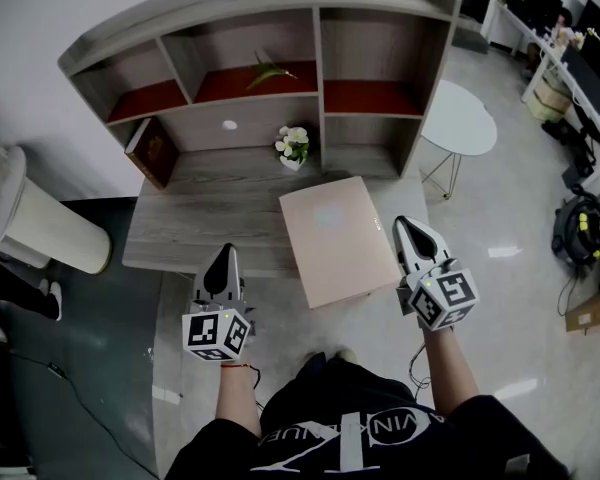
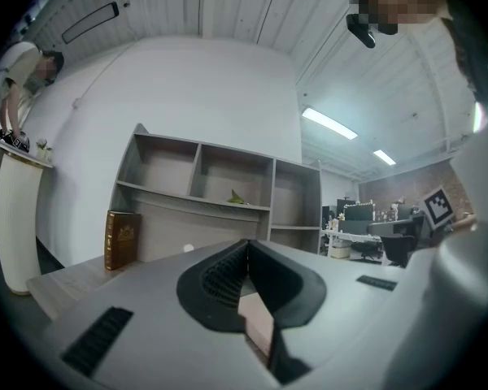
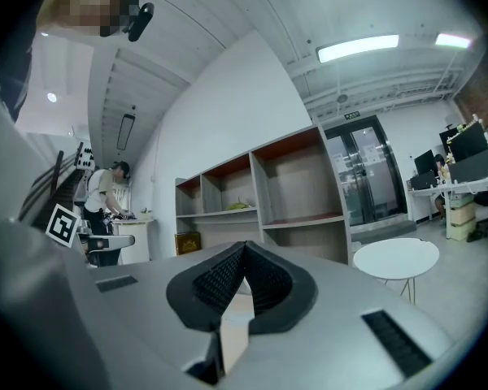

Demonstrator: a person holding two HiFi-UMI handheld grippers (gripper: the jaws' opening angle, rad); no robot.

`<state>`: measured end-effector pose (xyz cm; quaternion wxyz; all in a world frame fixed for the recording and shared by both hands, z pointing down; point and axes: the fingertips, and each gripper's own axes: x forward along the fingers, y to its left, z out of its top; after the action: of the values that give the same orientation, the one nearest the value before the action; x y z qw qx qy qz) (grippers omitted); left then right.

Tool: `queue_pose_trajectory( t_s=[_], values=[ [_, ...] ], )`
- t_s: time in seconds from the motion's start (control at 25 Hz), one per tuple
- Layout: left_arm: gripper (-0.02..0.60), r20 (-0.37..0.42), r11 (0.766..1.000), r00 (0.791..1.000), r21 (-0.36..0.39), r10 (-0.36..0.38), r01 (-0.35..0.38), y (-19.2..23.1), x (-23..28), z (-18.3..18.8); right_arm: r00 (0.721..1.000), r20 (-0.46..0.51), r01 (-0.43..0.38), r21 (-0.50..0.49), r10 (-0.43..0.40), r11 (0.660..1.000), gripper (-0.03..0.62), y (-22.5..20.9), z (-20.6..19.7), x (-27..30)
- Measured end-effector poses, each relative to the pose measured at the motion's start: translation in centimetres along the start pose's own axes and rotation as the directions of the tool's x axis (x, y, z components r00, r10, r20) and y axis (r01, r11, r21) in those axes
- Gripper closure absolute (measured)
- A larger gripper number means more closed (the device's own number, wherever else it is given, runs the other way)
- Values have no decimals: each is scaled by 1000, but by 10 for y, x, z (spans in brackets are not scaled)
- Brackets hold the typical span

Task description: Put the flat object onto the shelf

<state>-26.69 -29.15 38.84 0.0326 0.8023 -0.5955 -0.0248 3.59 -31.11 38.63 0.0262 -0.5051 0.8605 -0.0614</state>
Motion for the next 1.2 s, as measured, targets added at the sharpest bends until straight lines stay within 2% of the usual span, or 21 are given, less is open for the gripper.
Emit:
queue_pose_trajectory(
  t_s=[1.2],
  values=[
    [575,62,1000,998,14,15,-16,16,0,29,998,54,-29,-31,30,999,585,7,24,8]
  ],
)
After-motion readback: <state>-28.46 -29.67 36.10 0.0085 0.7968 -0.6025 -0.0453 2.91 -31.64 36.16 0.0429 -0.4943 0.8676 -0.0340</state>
